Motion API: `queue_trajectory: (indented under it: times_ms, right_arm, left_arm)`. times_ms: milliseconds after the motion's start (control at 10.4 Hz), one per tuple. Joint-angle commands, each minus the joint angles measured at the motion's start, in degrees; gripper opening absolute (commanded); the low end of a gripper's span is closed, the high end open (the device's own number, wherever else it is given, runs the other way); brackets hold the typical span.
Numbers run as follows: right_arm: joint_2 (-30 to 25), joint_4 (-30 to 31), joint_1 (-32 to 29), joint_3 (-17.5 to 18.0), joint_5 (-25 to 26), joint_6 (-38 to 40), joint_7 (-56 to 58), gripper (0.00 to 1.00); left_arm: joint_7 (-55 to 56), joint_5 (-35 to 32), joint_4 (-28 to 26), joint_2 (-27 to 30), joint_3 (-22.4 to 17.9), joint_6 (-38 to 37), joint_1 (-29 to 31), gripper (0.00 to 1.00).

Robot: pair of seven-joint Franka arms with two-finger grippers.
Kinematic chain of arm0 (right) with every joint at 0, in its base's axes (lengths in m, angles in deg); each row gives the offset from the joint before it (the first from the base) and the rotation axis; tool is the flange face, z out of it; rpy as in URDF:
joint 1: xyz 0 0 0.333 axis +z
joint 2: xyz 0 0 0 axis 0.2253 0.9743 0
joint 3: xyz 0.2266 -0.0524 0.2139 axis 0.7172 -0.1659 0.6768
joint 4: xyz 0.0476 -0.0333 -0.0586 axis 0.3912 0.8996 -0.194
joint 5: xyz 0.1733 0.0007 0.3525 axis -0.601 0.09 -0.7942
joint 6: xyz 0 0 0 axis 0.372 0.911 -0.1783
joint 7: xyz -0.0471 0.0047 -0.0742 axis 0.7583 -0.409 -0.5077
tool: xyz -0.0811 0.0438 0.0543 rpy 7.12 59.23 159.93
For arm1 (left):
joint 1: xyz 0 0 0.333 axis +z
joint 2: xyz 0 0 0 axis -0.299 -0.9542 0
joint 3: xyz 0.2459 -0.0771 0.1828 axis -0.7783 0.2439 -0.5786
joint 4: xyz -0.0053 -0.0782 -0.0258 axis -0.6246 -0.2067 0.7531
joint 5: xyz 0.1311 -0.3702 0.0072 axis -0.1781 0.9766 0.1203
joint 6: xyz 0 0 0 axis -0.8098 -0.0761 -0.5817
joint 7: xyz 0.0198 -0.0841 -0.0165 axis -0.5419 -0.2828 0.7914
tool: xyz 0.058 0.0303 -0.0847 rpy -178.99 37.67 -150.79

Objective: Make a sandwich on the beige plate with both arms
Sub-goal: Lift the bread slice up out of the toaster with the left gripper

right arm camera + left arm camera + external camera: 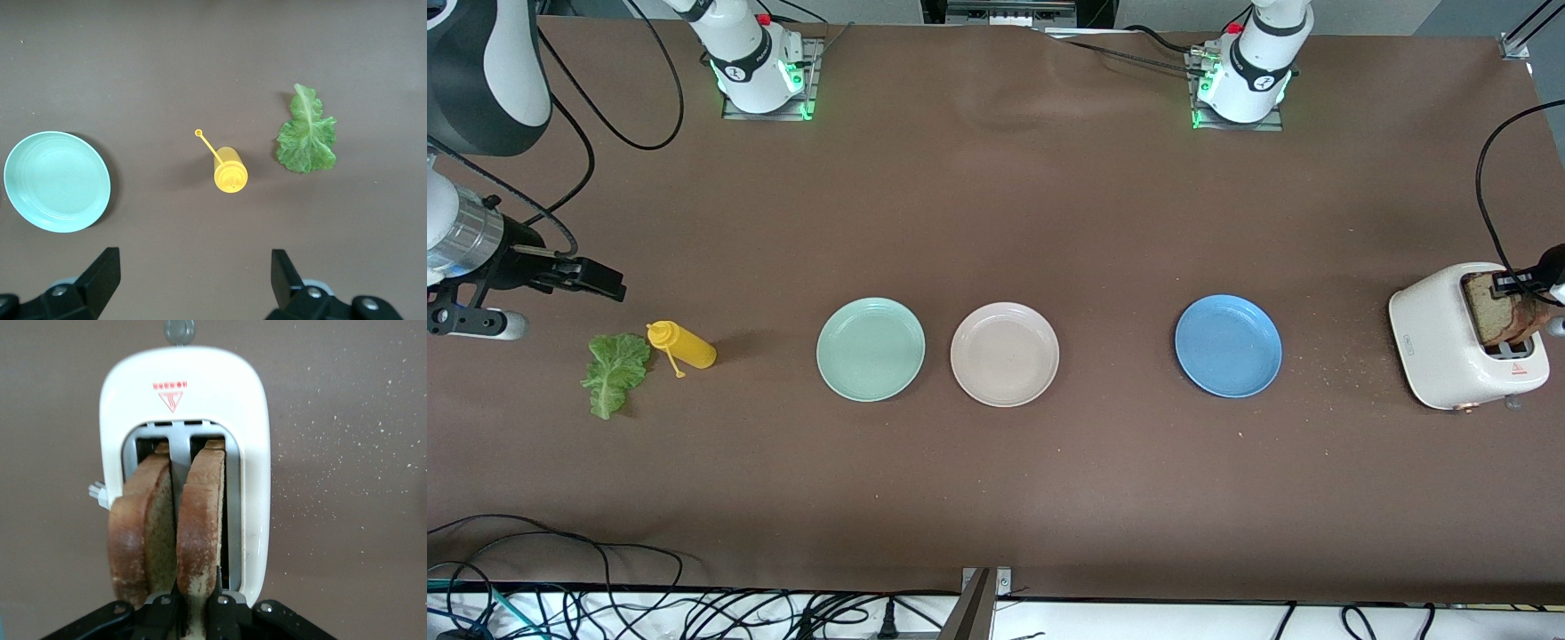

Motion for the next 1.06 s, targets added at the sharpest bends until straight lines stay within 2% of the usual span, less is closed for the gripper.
queue_trajectory:
  times_ms: [0, 288, 480, 672, 769, 961]
  right_arm:
    - [-0.3, -0.1, -0.3, 0.0, -1.1, 0.0, 0.4, 1.0]
    - [-0.3, -0.2, -0.3, 0.0, -1.1, 0.0, 0.4, 1.0]
    - [-0.3, -0.2, -0.3, 0.0, -1.1, 0.0, 0.4, 1.0]
    - [-0.3, -0.2, -0.3, 0.0, -1.1, 0.0, 0.4, 1.0]
    - [-0.3, -0.2, -0.3, 0.0, -1.1, 0.0, 0.4, 1.0]
    - [-0.2, -0.2, -0.3, 0.0, -1.1, 0.0, 0.4, 1.0]
  left_arm:
    - [-2.3, 0.3, 6.7, 1.2, 1.6, -7.3, -0.6, 0.0]
    - [-3.4, 9.8, 20.3, -1.2, 3.4, -20.2, -1.1, 0.0]
    - [-2.6, 17.0, 21.8, -1.4, 4.2, -24.5, -2.9, 0.0]
    - [-1.2, 26.0, 21.6, -2.3, 4.2, -27.2, -4.4, 0.0]
    - [0.4, 28.5, 21.1, -2.8, 4.2, -28.7, -6.3, 0.0]
    - [1.2, 36.8, 20.8, -6.4, 4.4, -29.3, -9.4, 0.0]
